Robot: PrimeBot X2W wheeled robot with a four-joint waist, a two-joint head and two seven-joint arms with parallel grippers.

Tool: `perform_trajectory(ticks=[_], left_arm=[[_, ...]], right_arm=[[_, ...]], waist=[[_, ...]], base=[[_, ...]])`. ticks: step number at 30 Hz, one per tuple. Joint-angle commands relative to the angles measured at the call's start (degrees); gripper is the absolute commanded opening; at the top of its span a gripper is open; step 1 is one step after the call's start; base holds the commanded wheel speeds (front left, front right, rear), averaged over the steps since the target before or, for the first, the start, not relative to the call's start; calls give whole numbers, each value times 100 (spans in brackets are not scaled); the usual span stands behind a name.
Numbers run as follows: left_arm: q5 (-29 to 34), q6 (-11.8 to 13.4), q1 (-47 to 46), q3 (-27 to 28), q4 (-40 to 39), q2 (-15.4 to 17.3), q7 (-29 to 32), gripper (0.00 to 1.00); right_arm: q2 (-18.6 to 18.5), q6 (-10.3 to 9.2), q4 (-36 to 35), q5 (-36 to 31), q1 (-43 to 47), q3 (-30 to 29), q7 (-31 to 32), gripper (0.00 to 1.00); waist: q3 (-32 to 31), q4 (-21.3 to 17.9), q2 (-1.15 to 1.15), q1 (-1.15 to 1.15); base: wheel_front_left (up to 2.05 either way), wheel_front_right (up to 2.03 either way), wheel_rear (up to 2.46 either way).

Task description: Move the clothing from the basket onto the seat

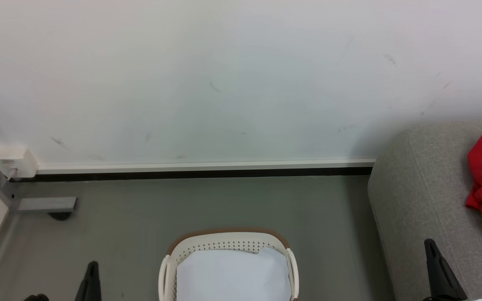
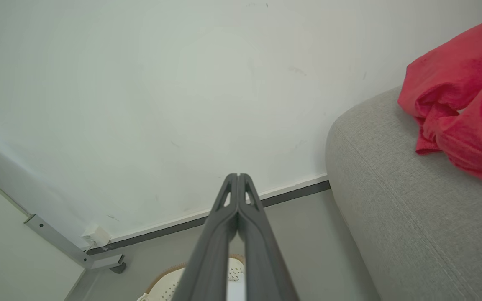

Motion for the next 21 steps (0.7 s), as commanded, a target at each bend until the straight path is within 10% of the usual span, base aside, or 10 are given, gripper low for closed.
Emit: perform_trajectory(ticks=[1,21], left_arm=[[-185,-19,-156,10,-112,46,28,0],[-1831,-50,-300,-14,-189,33,459,0]], right_arm=[[-11,-2,-56,153,-186,-67,29,0],[118,-4,14,1591,-320,-363,440,0]], waist=[[0,2,0,0],[25,53,0,0]], base=[[0,0,0],[0,0,0]])
